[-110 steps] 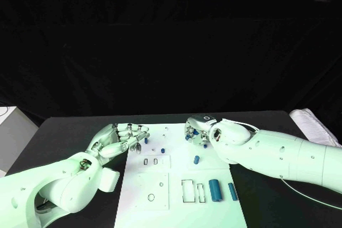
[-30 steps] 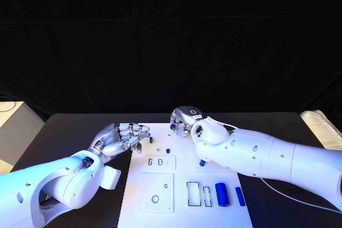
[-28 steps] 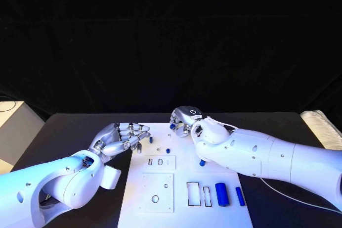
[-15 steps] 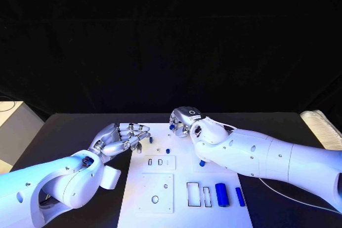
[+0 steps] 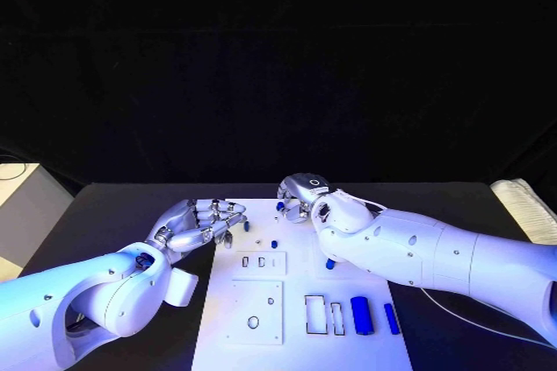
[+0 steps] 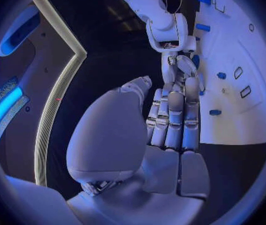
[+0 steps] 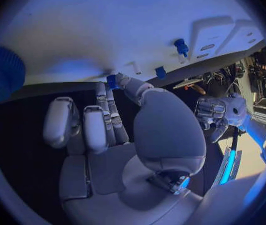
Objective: Assemble the parts on the task board
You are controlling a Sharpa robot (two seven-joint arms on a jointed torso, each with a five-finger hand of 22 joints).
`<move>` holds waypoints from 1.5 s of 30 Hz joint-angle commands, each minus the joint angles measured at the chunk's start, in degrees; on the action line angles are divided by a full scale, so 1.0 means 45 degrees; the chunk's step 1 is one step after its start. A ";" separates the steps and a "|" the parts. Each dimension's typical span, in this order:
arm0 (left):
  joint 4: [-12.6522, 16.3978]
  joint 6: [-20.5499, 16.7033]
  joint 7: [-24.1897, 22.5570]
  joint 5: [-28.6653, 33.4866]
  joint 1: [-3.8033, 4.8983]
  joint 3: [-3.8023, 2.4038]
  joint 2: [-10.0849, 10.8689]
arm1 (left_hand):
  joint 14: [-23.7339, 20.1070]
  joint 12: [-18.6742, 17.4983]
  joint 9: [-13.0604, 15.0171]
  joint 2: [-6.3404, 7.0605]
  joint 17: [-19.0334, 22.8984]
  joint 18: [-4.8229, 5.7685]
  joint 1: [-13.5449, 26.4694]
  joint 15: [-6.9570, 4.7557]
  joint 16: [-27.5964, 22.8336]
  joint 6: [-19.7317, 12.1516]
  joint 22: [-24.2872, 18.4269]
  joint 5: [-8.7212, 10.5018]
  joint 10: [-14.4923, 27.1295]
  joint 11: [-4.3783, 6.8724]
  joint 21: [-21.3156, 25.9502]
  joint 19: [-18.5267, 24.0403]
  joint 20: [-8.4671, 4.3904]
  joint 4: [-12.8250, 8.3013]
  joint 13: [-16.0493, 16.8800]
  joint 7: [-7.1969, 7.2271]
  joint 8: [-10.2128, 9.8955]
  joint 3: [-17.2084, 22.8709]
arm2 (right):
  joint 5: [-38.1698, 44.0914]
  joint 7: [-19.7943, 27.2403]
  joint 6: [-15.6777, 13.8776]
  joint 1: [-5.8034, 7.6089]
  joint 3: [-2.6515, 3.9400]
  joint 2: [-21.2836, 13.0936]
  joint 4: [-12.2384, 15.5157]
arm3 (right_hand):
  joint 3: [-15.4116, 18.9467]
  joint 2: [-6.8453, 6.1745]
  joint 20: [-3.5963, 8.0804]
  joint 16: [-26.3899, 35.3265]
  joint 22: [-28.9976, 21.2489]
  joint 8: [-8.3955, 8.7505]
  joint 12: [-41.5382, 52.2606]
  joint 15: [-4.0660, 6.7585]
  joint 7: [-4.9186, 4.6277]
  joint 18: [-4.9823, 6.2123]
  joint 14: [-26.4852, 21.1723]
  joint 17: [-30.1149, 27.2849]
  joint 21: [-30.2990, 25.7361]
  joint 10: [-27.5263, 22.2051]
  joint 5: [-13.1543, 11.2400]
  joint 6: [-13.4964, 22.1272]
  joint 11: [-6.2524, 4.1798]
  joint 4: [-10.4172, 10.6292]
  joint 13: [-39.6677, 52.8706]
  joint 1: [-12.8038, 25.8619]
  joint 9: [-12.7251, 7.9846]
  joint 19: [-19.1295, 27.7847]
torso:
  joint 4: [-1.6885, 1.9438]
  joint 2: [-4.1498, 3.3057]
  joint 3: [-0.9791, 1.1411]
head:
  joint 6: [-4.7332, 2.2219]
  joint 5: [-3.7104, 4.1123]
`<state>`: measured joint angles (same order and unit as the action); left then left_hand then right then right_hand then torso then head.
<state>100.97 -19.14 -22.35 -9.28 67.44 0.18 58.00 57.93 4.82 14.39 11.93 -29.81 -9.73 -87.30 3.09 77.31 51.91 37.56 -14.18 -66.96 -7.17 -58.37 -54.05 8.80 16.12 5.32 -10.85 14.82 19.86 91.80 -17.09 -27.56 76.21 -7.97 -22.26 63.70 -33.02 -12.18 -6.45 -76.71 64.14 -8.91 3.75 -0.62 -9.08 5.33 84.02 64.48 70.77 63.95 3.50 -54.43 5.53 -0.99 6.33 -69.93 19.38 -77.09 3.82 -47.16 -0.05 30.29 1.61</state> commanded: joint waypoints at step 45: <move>-0.0327 0.0326 -0.0004 0.0006 0.0029 -0.0006 0.0095 | 0.0072 -0.0091 0.0046 -0.0005 -0.0063 -0.0136 0.0081 0.0064 -0.0093 -0.0120 0.0087 0.0025 0.0148 -0.0003 -0.0163 0.0114 0.0029 -0.0006 0.0036 0.0008 -0.0051 0.0161 | -0.5248 -0.0023 0.1889 0.0638 0.0241 -0.4032 0.2370 | 0.5564 -0.0022 -0.0117 -0.2953 0.5747 -0.0413 1.9166 -0.0109 -0.0210 -0.1184 0.1329 0.5671 0.4274 0.5789 0.0753 0.1138 -0.0039 0.3859 1.8593 -0.2827 0.0583 -0.2868 | -0.0406 0.0193 0.0079 | -0.0047 -0.0111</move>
<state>99.45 -18.79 -22.04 -9.27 67.50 0.19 58.54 58.13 4.61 14.52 12.15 -30.03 -9.73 -87.07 3.30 77.10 51.91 37.90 -14.18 -66.54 -7.17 -58.90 -53.83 9.01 16.12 5.44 -10.84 14.82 20.18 69.90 -17.07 -21.81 79.25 -6.87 -40.62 74.50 -8.38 -12.67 -6.40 -89.64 74.94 -10.40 89.79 -0.72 -10.04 0.38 83.92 74.97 89.88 83.87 6.66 -49.50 4.94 16.36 74.96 -82.79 21.94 -83.99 1.97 -46.22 0.26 30.01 1.17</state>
